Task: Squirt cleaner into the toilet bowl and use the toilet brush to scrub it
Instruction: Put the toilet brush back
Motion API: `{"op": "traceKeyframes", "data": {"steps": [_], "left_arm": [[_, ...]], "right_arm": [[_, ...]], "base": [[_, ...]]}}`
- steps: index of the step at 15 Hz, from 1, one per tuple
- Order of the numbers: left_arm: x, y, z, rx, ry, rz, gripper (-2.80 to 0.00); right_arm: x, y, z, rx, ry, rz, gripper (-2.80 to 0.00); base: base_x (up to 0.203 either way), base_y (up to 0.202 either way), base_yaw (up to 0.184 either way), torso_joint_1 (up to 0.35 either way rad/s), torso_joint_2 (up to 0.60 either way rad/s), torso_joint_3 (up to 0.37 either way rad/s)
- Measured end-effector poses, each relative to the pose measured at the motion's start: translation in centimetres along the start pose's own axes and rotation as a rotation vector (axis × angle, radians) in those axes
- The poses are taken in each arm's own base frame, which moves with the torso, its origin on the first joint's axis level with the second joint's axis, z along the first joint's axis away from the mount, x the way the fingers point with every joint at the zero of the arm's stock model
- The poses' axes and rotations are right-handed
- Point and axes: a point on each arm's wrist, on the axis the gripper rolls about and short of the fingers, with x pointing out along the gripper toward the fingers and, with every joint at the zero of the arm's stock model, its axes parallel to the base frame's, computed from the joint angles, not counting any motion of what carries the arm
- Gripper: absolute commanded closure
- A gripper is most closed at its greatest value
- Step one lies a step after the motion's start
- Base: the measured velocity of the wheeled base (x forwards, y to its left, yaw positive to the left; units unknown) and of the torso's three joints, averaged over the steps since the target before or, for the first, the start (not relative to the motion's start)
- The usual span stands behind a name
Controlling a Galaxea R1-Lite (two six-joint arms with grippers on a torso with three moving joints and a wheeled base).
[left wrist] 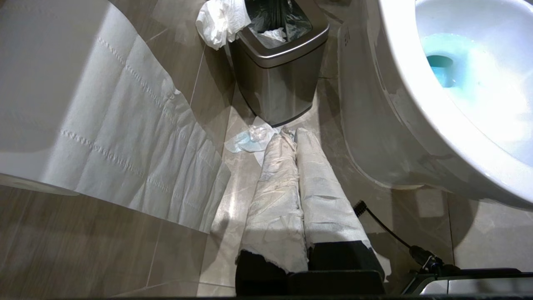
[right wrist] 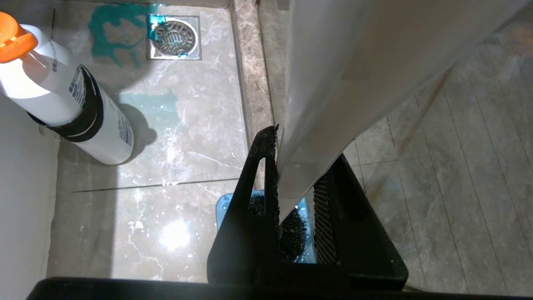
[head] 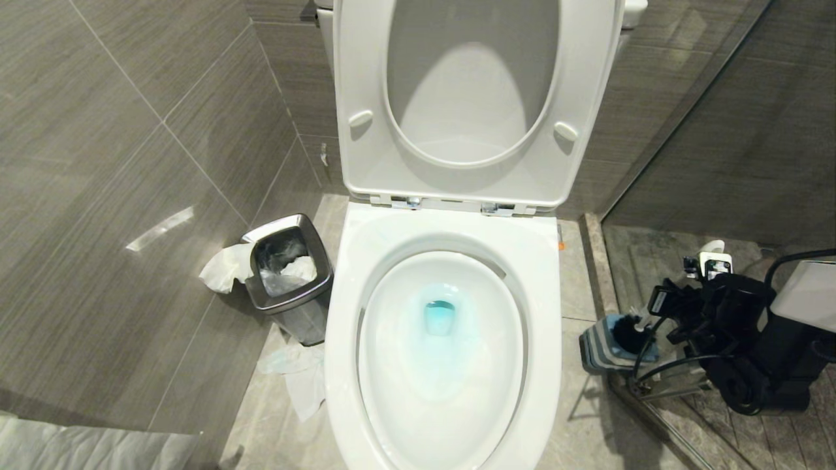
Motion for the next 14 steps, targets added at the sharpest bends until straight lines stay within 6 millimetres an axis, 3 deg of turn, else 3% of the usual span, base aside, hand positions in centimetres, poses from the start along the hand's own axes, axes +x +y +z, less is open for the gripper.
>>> {"op": "traceKeyframes", "data": {"steps": [11,12,14], "left_arm": [[0.0,0.0,0.0,0.002,0.0,-0.002,0.0],[0.0,0.0,0.0,0.001,0.0,-0.001,0.0],[0.0,0.0,0.0,0.002,0.0,-0.002,0.0]], "right_arm": [[0.22,0.01,-0.04,-0.01,-0.009,0.026,0.0],[0.36,-0.05,0.03,-0.009,-0.018,0.023,-2.8],[0.7,-0.4,0.03,-0.017,-0.03,0.01,-2.8]], "base": [[0.0,0.0,0.0,0.0,0.0,0.0],[0.0,0.0,0.0,0.0,0.0,0.0],[0.0,0.0,0.0,0.0,0.0,0.0]]}}
